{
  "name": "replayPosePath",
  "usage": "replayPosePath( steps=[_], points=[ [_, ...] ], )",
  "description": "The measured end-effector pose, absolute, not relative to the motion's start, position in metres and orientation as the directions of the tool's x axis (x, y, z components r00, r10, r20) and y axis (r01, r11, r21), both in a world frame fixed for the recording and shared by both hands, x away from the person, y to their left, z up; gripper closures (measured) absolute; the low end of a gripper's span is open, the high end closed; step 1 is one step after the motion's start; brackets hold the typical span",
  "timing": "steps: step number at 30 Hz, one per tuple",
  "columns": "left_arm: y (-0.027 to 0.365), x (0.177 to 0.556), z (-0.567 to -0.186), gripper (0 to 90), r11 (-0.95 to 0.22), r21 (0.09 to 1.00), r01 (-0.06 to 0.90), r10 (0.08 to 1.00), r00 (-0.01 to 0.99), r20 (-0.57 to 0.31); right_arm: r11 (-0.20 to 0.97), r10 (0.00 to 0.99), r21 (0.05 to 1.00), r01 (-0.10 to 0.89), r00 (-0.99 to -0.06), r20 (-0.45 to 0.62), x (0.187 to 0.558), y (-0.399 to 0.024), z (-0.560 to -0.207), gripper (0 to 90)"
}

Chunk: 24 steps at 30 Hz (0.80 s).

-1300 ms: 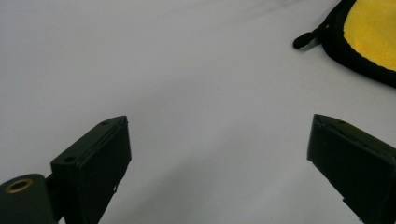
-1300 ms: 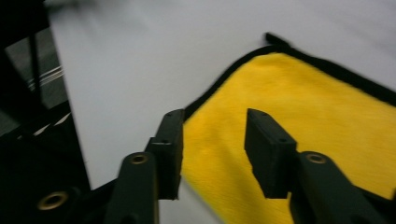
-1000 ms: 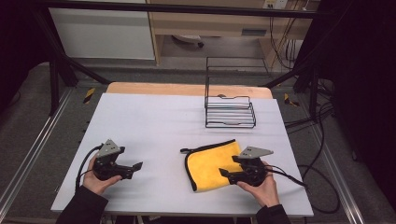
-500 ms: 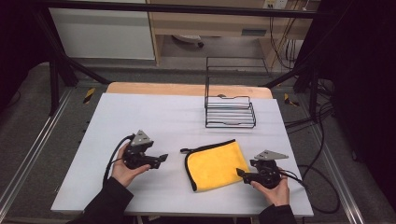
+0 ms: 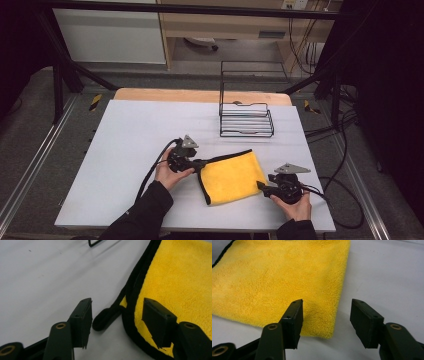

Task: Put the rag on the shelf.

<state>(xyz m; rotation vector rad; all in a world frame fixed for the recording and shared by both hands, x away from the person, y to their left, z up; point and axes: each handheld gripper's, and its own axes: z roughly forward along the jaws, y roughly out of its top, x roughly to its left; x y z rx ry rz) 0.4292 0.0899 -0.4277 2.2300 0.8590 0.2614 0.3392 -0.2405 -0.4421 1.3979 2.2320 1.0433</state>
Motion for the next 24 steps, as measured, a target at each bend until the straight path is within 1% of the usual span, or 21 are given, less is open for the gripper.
replayPosePath(
  steps=[1, 4, 11, 14, 17, 19, 22, 24],
  points=[
    [0.087, 0.43, -0.431, 43.7, -0.522, 0.685, 0.508, 0.644, 0.761, -0.074, 0.259, 0.874, 0.715, 0.65, -0.473, 0.114, 0.339, -0.241, -0.443, 47.4],
    [0.081, 0.432, -0.439, 46.9, -0.551, 0.665, 0.504, 0.636, 0.77, -0.058, 0.247, 0.88, 0.709, 0.661, -0.459, 0.121, 0.339, -0.241, -0.444, 52.3],
    [0.082, 0.433, -0.44, 53.7, -0.561, 0.652, 0.511, 0.622, 0.779, -0.075, 0.222, 0.885, 0.686, 0.693, -0.438, 0.156, 0.338, -0.238, -0.448, 61.9],
    [0.084, 0.436, -0.442, 57.1, -0.542, 0.644, 0.54, 0.62, 0.774, -0.127, 0.194, 0.891, 0.679, 0.708, -0.417, 0.18, 0.338, -0.236, -0.449, 65.3],
    [0.084, 0.437, -0.442, 59.3, -0.537, 0.638, 0.552, 0.621, 0.77, -0.144, 0.171, 0.897, 0.664, 0.728, -0.394, 0.202, 0.338, -0.236, -0.449, 66.5],
    [0.083, 0.436, -0.441, 66.0, -0.54, 0.628, 0.561, 0.616, 0.772, -0.159, 0.159, 0.898, 0.656, 0.738, -0.384, 0.213, 0.339, -0.236, -0.448, 67.4],
    [0.08, 0.435, -0.44, 70.8, -0.539, 0.617, 0.574, 0.626, 0.763, -0.163, 0.151, 0.898, 0.644, 0.75, -0.377, 0.228, 0.34, -0.235, -0.448, 70.3],
    [0.08, 0.434, -0.44, 73.3, -0.538, 0.614, 0.577, 0.627, 0.761, -0.166, 0.144, 0.895, 0.635, 0.759, -0.374, 0.244, 0.341, -0.235, -0.447, 74.5]
  ],
)
